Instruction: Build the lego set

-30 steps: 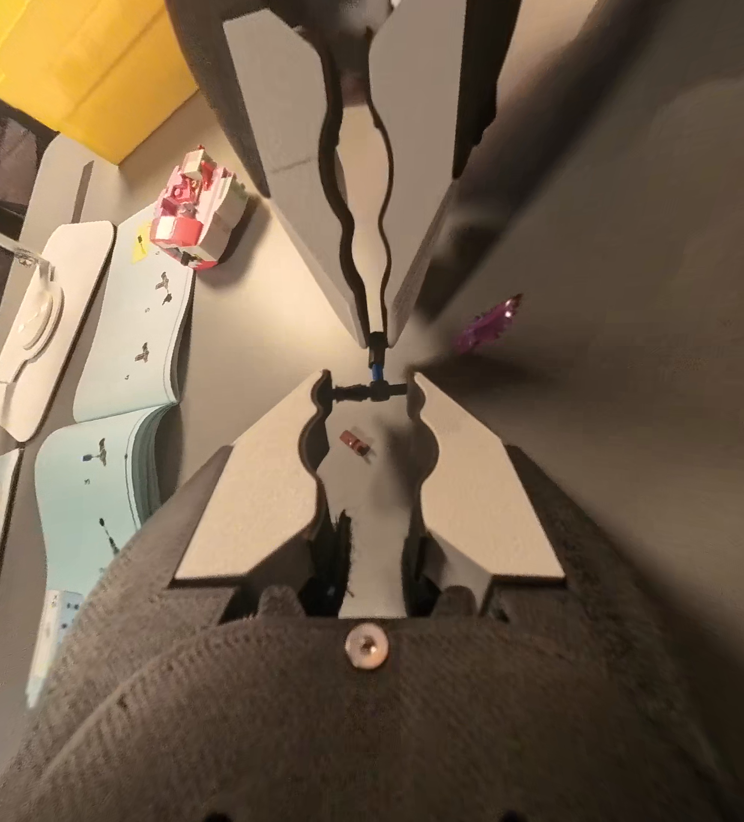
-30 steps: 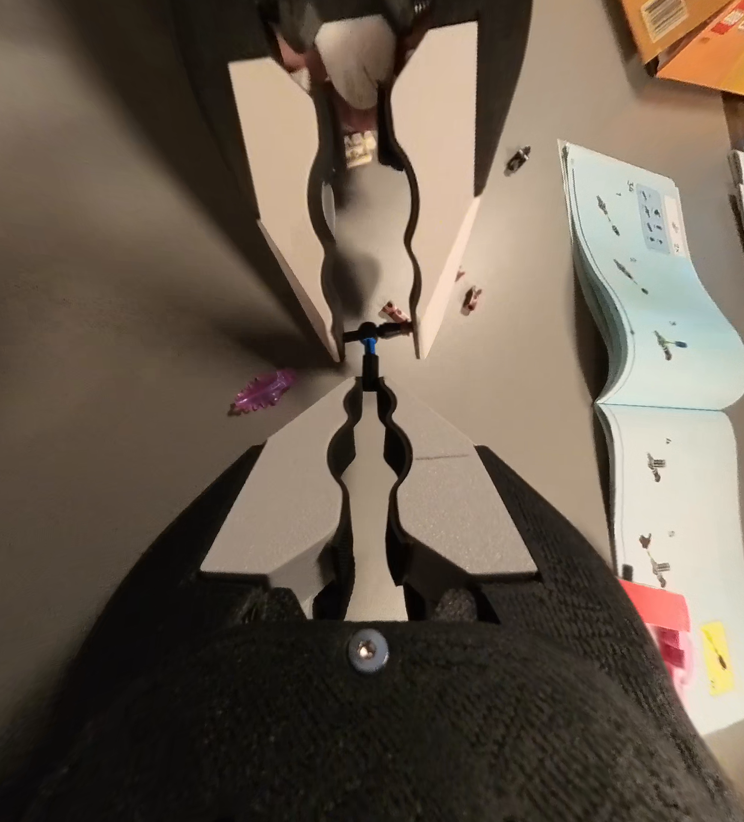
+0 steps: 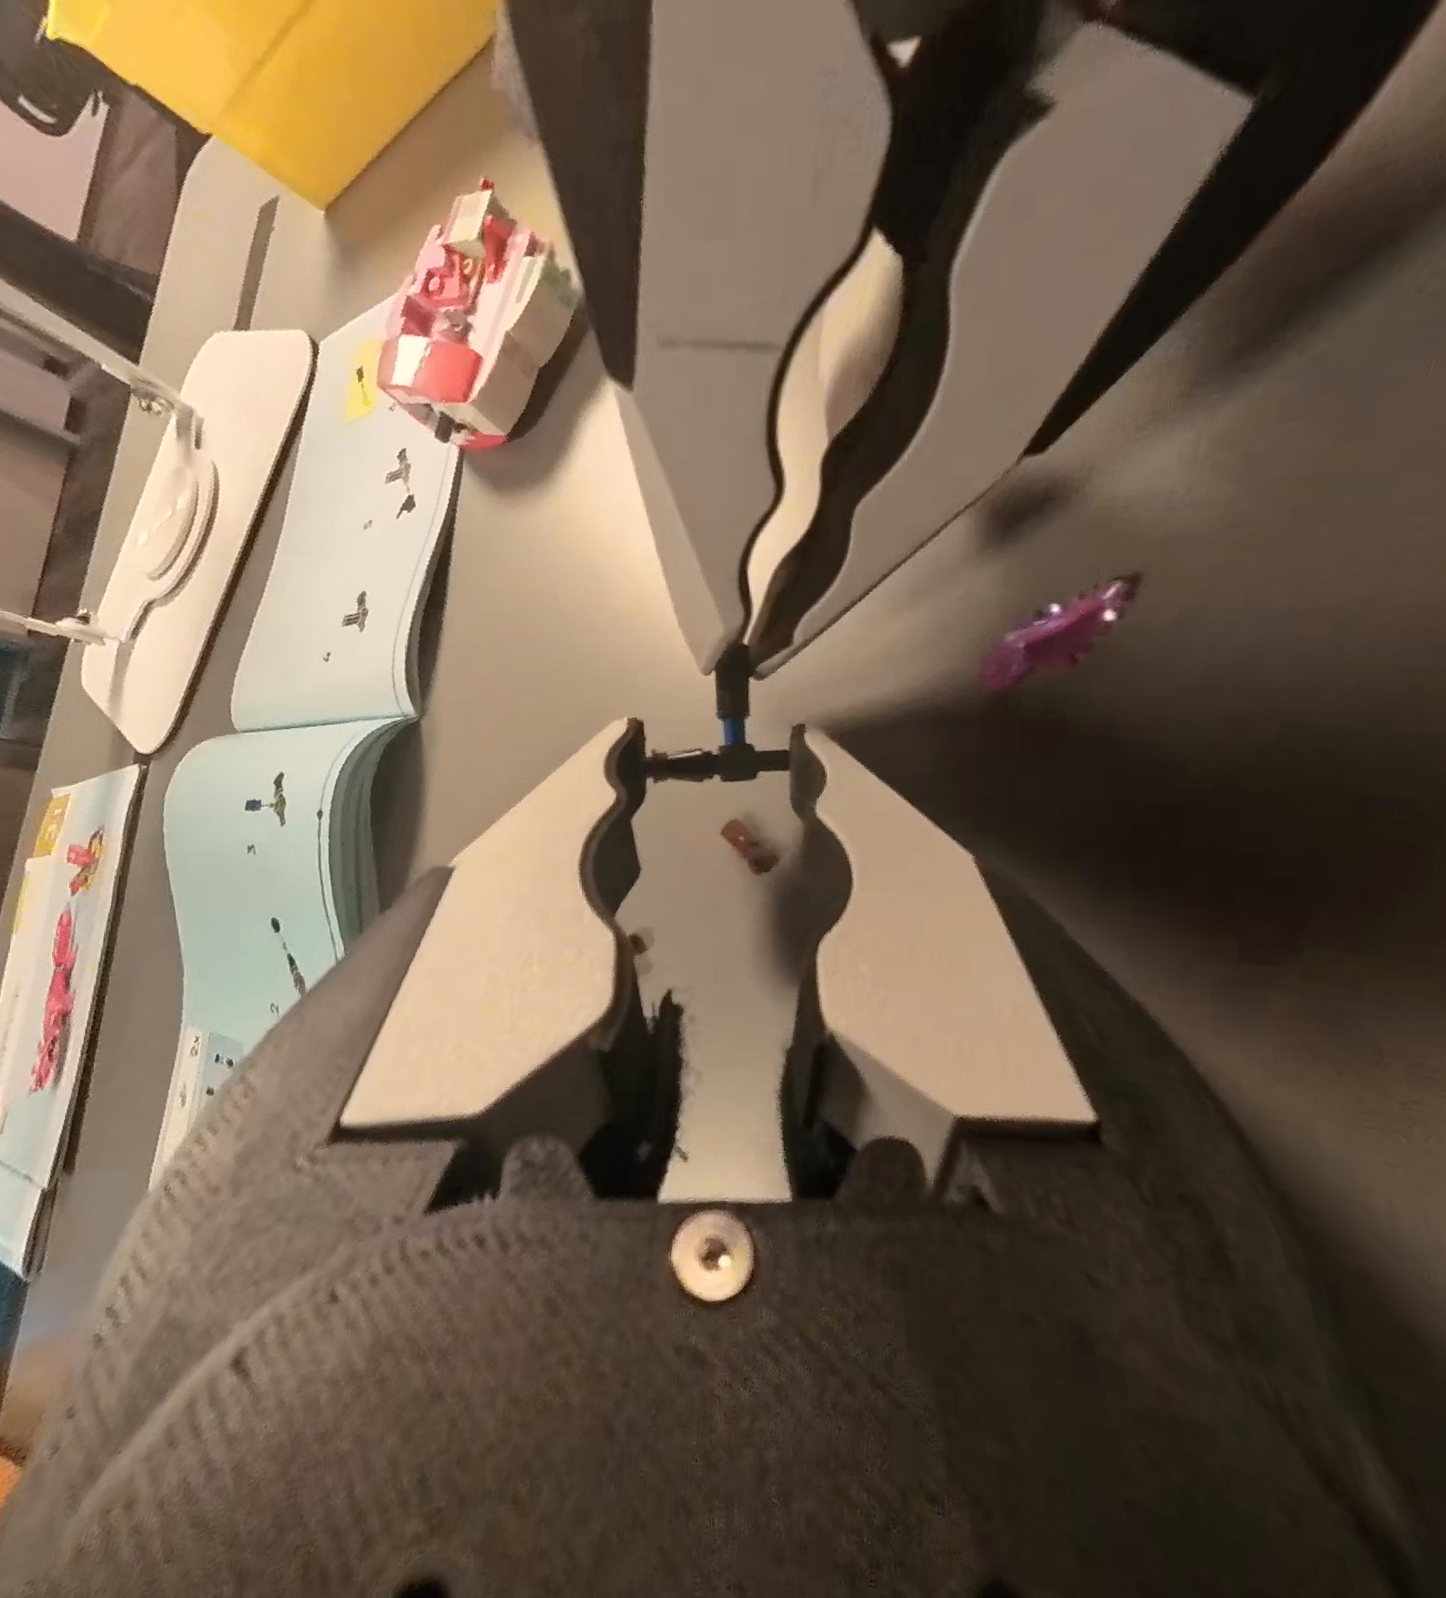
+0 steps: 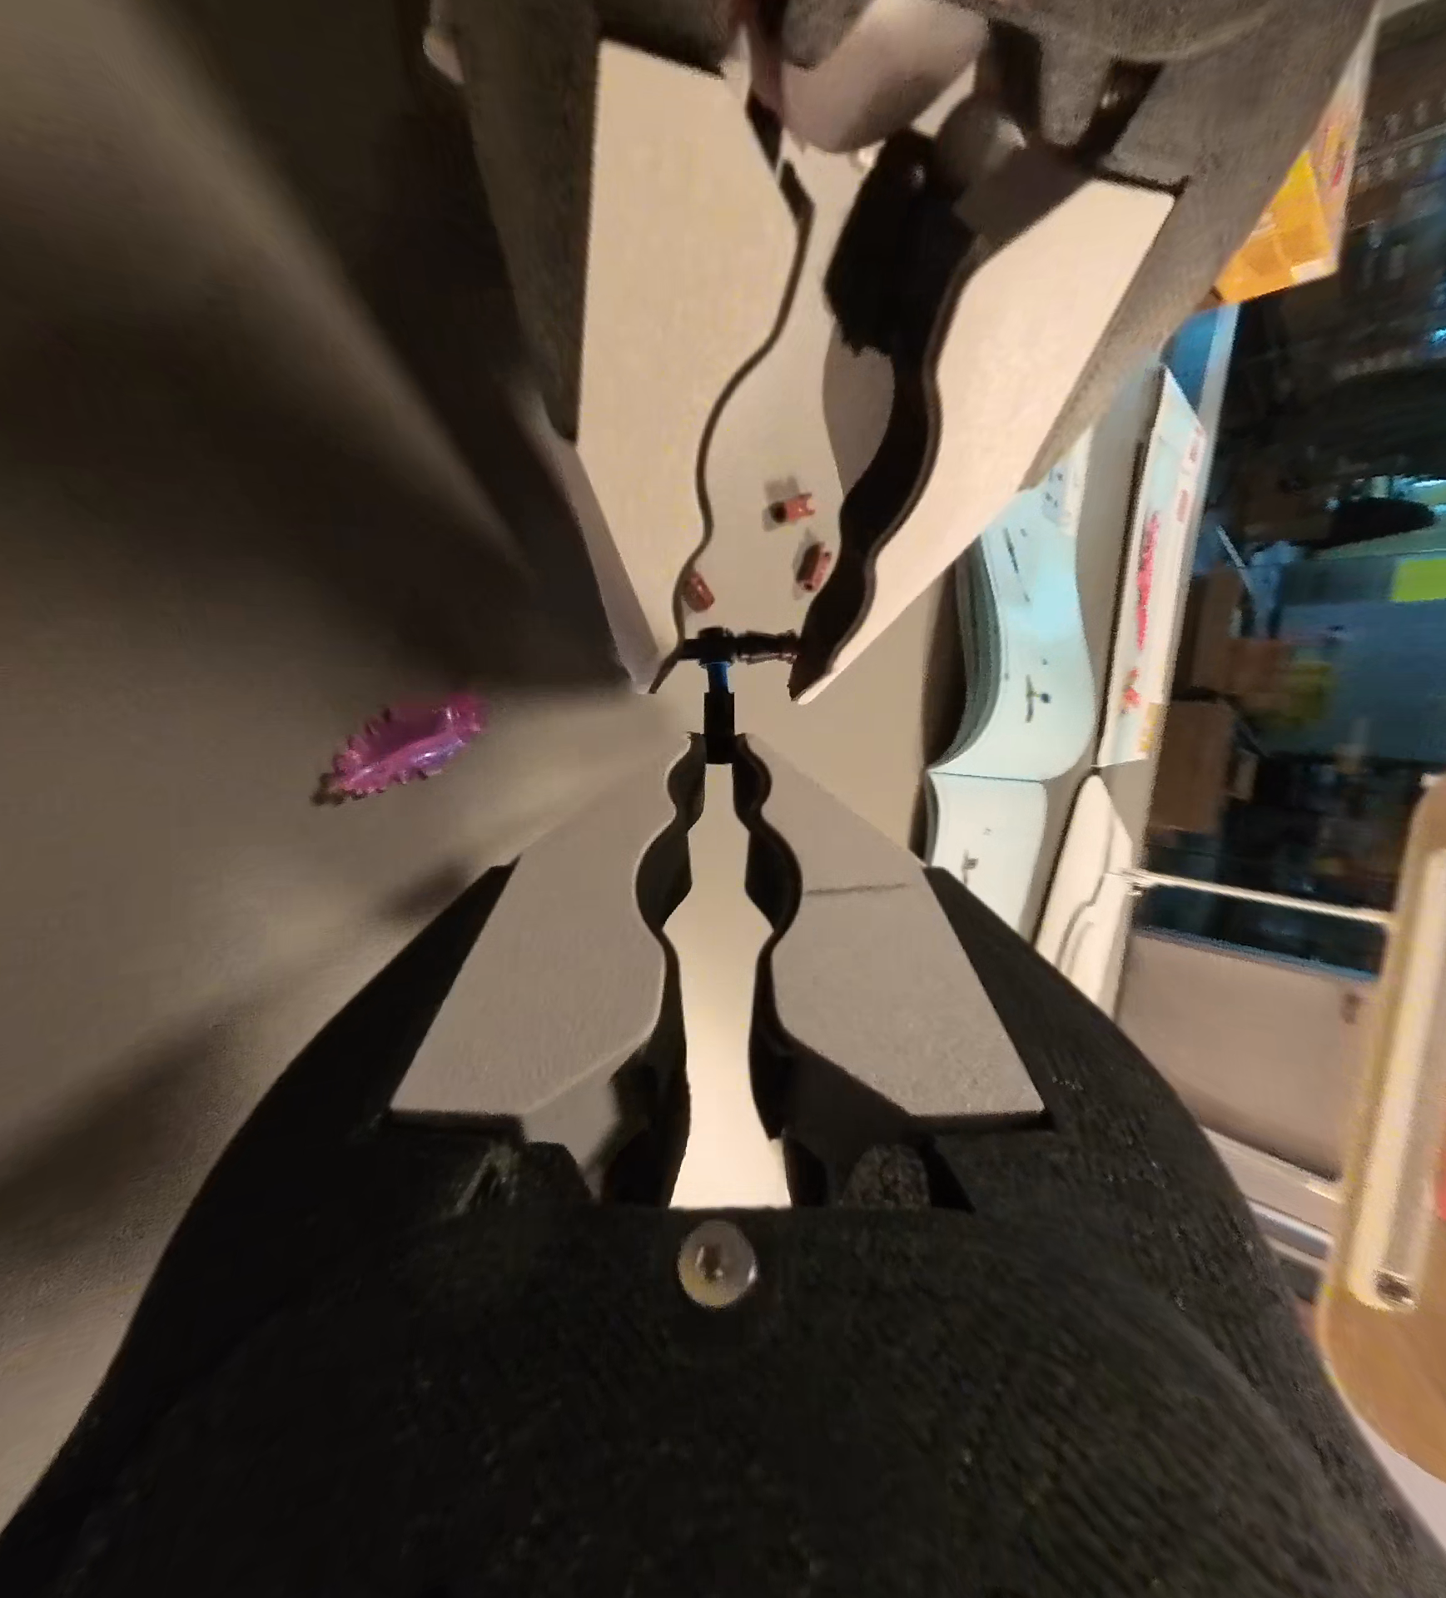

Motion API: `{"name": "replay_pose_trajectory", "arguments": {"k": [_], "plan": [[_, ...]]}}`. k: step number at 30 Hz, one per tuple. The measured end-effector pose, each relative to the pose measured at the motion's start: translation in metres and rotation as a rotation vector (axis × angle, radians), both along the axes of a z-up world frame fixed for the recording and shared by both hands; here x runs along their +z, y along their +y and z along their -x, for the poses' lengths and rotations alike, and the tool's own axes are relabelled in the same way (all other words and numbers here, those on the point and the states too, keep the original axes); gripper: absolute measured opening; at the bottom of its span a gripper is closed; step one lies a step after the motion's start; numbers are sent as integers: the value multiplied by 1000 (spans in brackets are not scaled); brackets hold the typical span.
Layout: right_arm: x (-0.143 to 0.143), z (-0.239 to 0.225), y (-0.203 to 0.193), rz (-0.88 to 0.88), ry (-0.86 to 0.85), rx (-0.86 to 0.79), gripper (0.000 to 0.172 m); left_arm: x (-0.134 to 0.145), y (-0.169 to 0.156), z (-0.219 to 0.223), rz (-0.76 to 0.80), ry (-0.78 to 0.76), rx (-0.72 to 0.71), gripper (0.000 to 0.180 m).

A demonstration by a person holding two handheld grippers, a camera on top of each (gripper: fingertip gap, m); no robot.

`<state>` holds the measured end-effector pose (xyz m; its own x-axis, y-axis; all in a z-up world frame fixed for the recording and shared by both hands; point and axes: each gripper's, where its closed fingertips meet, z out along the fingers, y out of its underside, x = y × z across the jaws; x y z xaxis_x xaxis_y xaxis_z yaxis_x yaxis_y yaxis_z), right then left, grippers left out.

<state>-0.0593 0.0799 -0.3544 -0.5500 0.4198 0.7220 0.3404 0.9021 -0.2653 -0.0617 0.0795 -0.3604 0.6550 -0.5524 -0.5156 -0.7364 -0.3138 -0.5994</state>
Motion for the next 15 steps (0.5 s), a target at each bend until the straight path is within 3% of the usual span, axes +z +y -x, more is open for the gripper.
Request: {"name": "replay_pose_trajectory", "arguments": {"k": [7,15], "plan": [[-3,6,5,-137,25,-4,4,0,1,2,-9,-39,5,32],[-4,5,8,-129,6,-48,4,0,4,1,-5,-42,35,32]]}}
